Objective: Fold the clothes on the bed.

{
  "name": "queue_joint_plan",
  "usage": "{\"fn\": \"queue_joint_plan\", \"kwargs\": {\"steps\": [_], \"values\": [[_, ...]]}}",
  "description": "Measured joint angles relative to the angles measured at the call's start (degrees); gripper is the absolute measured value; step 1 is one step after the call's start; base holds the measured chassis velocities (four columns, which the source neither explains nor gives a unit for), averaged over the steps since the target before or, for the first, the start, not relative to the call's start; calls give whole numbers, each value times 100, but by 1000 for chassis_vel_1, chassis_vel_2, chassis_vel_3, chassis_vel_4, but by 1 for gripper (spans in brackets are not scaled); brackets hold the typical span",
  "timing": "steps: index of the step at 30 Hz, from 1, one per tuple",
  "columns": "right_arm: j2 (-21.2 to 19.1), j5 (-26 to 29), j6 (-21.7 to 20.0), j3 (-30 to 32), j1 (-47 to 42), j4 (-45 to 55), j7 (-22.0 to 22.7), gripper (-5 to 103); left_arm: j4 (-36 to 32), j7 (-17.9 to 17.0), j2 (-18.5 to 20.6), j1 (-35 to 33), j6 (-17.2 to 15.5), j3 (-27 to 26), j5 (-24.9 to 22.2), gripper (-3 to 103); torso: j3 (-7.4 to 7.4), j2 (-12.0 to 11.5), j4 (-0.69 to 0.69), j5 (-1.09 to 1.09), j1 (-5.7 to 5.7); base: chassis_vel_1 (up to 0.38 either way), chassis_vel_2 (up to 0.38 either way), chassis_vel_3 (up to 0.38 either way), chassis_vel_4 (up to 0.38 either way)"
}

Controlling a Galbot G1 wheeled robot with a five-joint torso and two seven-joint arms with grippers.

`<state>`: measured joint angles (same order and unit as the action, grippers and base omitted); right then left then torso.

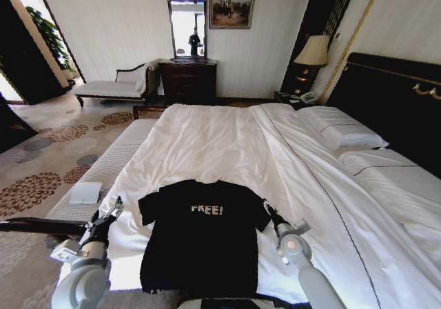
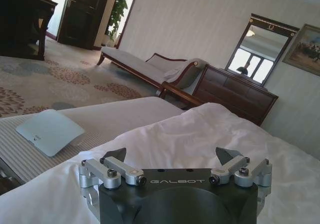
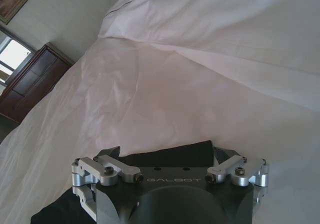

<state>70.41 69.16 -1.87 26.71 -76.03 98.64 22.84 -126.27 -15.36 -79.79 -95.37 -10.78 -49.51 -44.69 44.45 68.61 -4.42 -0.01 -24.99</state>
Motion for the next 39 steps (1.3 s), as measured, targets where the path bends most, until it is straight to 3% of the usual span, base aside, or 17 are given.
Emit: {"fn": "queue_joint_plan", "kwargs": {"steps": [5,12,15,18,23,25,29,31,37,39], "values": [[63,-358,118,59,-104,-48,-54,100,-14,-40,3,42,-12,37,32,100,0,0,0,0,0,0,0,0,0],[137,-331,158,69,-98,-211,-109,103,-48,-81,-90,11,-7,33,55,100,0,1,0,0,0,0,0,0,0],[211,-177,161,68,0,-308,-111,91,-104,-152,-97,6,-7,-17,39,100,0,0,0,0,0,0,0,0,0],[231,-158,161,67,11,-308,-111,86,-130,-159,-93,-8,-7,-42,26,100,0,0,0,1,0,0,0,0,0],[317,-242,163,45,48,-282,-116,58,-196,-303,-159,-31,56,-138,-76,100,0,0,0,1,0,0,0,0,0],[326,-262,168,45,52,-282,-115,58,-201,-336,-174,-25,63,-142,-103,100,0,0,0,1,0,0,0,0,0],[350,-377,211,44,63,-301,-101,36,-227,-384,-184,-47,53,-156,-167,100,0,0,0,1,0,0,0,0,0],[352,-406,219,44,65,-306,-101,36,-228,-388,-183,-54,48,-157,-186,100,0,0,0,1,0,0,0,0,0],[357,-609,286,52,64,-348,-104,9,-164,-392,-201,-50,42,-123,-188,100,0,0,0,0,0,0,0,0,0],[360,-638,307,56,51,-348,-105,9,-160,-392,-202,-47,41,-114,-184,100,0,0,0,1,0,0,0,0,0]]}}
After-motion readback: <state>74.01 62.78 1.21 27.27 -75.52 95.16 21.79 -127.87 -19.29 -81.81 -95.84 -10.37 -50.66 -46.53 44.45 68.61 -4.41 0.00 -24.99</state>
